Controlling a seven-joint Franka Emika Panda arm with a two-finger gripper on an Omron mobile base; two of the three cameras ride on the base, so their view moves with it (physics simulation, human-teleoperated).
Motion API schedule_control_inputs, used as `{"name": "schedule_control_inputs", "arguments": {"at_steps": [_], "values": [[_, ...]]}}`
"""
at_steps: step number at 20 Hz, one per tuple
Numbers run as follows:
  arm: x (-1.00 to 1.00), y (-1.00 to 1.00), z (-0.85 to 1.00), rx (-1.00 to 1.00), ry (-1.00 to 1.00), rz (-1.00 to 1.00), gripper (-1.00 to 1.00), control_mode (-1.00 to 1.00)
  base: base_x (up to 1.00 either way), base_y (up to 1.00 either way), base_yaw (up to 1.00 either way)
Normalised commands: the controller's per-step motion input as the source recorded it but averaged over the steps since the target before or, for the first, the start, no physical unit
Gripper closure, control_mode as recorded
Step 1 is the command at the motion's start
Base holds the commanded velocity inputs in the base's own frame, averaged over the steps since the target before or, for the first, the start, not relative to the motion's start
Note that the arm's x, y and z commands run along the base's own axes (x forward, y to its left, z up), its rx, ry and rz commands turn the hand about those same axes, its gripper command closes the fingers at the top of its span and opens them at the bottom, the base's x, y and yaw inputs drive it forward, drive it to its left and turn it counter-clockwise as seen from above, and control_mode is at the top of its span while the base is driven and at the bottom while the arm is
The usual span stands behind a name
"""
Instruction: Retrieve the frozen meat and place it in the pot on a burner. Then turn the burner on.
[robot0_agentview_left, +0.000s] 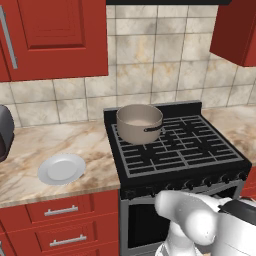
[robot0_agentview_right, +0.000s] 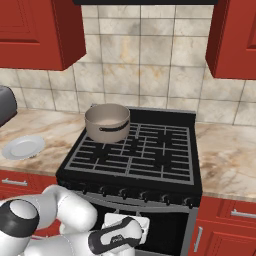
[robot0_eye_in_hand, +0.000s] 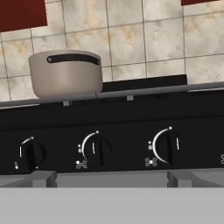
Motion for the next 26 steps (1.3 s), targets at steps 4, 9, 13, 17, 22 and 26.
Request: {"name": "schedule_control_inputs", "arguments": {"at_steps": [4,9,13,17,22,26], "values": [[0.13,0.15,0.0,0.0,0.0,0.0,-1.0,-1.0,0.0,0.0,0.0],[0.14,0.15,0.0,0.0,0.0,0.0,-1.0,-1.0,0.0,0.0,0.0],[0.19,0.16,0.0,0.0,0.0,0.0,-1.0,-1.0,0.0,0.0,0.0],[0.22,0.21,0.0,0.0,0.0,0.0,-1.0,-1.0,0.0,0.0,0.0],[0.21,0.21,0.0,0.0,0.0,0.0,-1.0,-1.0,0.0,0.0,0.0],[0.21,0.24,0.0,0.0,0.0,-0.01,-1.0,-1.0,0.0,0.0,0.0]]}}
